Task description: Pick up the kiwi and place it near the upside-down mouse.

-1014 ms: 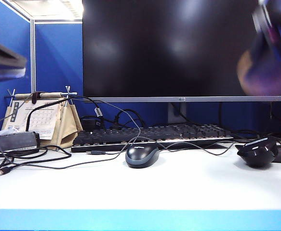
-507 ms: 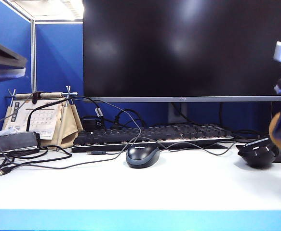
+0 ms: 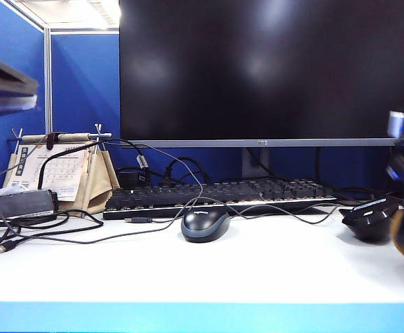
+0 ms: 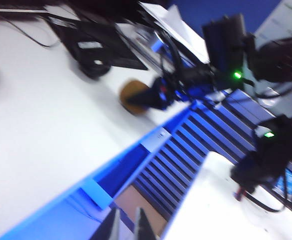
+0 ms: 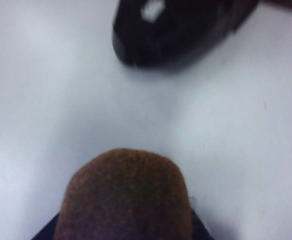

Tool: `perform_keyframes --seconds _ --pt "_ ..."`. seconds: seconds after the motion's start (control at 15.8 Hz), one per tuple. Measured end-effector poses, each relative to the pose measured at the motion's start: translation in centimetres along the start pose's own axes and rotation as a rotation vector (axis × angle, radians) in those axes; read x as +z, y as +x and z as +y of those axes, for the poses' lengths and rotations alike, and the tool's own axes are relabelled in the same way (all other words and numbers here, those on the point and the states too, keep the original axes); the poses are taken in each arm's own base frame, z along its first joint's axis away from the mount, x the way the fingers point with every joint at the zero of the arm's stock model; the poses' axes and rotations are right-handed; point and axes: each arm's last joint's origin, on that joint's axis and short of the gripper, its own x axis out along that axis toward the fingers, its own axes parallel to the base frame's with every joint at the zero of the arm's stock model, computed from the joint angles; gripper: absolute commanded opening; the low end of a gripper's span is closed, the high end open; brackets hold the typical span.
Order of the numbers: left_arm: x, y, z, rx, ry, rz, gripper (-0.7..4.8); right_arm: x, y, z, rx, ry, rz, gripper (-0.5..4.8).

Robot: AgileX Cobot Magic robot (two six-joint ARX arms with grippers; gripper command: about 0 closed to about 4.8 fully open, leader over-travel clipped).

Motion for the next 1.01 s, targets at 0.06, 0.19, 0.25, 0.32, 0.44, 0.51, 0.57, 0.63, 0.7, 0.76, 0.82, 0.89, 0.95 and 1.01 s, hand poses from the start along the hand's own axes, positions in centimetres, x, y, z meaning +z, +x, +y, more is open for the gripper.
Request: perform_keyframes --seconds 0.06,0.19,0.25,0.32,0.44,0.51,0.57,0.63,0.7,0.76,0.82,0.89,0.95,1.01 --pt "0.0 0.0 0.0 -0.009 -0.001 0.004 0.54 0.3 0.0 -0.1 -0.003 0.007 -0.016 2.10" --pt "0.0 0.0 -0.1 -0.018 -0.001 0.009 0.54 1.7 -0.2 -1.8 -0.056 0.075 -0.060 2.10" --pt "0.0 0.0 -0.1 -0.019 0.000 0.008 0.54 1.7 -0.1 -2.6 -0.031 0.112 -0.056 2.10" --pt "0.0 0.0 -0.1 -0.019 0.000 0.009 0.54 1.7 0.0 -2.8 -0.006 0.125 -0.042 2.10" --pt "0.0 0.0 -0.1 -0.019 0.000 0.008 0.54 1.6 0.2 -2.7 0.049 0.131 -0.026 2.10" --pt "0.0 0.0 -0.1 -0.018 0.000 0.008 0.54 1.5 0.2 -2.5 0.092 0.127 -0.017 2.10" --pt "0.0 0.0 0.0 -0.018 0.000 0.008 0.54 1.5 0.2 -2.5 0.099 0.125 -0.014 2.10" --pt "0.0 0.0 0.0 -0.013 0.001 0.006 0.54 1.5 0.2 -2.4 0.103 0.125 -0.009 2.11" --pt "0.0 0.0 0.0 -0.006 0.003 0.003 0.54 1.4 0.2 -2.4 0.102 0.126 -0.007 2.11" --pt "0.0 0.0 0.0 -0.001 0.003 0.001 0.54 1.4 0.2 -2.4 0.101 0.127 -0.003 2.11" --pt "0.0 0.0 0.0 -0.001 0.003 0.000 0.54 1.4 0.2 -2.4 0.100 0.126 -0.003 2.11" --pt "0.0 0.0 0.0 -0.001 0.003 0.000 0.54 1.4 0.2 -2.4 0.097 0.126 -0.004 2.13" --pt "0.0 0.0 0.0 -0.001 0.004 0.000 0.54 1.4 0.3 -2.4 0.097 0.127 -0.003 2.20" --pt "0.0 0.0 0.0 -0.001 0.004 0.000 0.54 1.4 0.3 -2.4 0.097 0.127 -0.003 2.34"
